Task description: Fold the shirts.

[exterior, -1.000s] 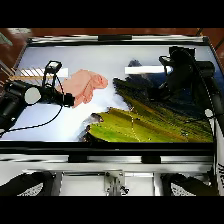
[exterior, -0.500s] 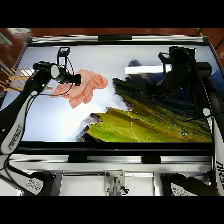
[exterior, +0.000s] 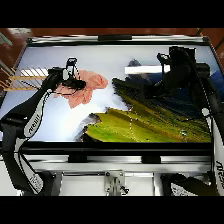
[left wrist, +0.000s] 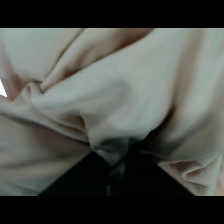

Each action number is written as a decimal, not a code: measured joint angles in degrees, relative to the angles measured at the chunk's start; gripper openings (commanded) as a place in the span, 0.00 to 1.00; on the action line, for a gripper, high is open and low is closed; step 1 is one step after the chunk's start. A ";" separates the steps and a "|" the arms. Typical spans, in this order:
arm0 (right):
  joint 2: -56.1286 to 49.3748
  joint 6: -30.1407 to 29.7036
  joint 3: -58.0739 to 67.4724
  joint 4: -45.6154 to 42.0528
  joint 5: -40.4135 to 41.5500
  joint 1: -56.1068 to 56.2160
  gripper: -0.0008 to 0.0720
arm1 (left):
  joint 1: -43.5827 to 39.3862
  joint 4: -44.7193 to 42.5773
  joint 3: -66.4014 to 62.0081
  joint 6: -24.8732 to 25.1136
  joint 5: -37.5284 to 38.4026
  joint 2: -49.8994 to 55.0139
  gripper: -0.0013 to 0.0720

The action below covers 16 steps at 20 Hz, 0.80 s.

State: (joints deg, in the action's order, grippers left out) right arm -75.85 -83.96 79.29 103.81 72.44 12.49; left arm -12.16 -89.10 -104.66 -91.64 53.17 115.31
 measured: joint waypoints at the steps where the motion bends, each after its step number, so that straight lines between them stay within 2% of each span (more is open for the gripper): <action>1: 0.00 -0.11 0.00 0.04 0.00 0.00 0.73 | 0.07 0.24 -0.63 0.09 0.98 -0.09 0.07; 6: 2.60 -0.28 0.20 -0.85 -1.88 -0.02 0.73 | -1.11 0.66 -8.52 -0.09 6.19 -6.60 0.07; 11: 11.23 0.07 4.63 -7.37 -3.61 -0.02 0.73 | -7.93 0.92 -12.90 -0.09 7.17 -25.18 0.07; 16: 21.90 3.43 10.14 -12.33 -3.67 -0.02 0.73 | -19.17 1.11 -9.77 -1.51 10.36 -42.47 0.07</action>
State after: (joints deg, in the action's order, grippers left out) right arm -53.95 -80.53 89.43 91.48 68.77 12.47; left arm -31.33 -87.99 -114.43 -93.14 63.53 72.84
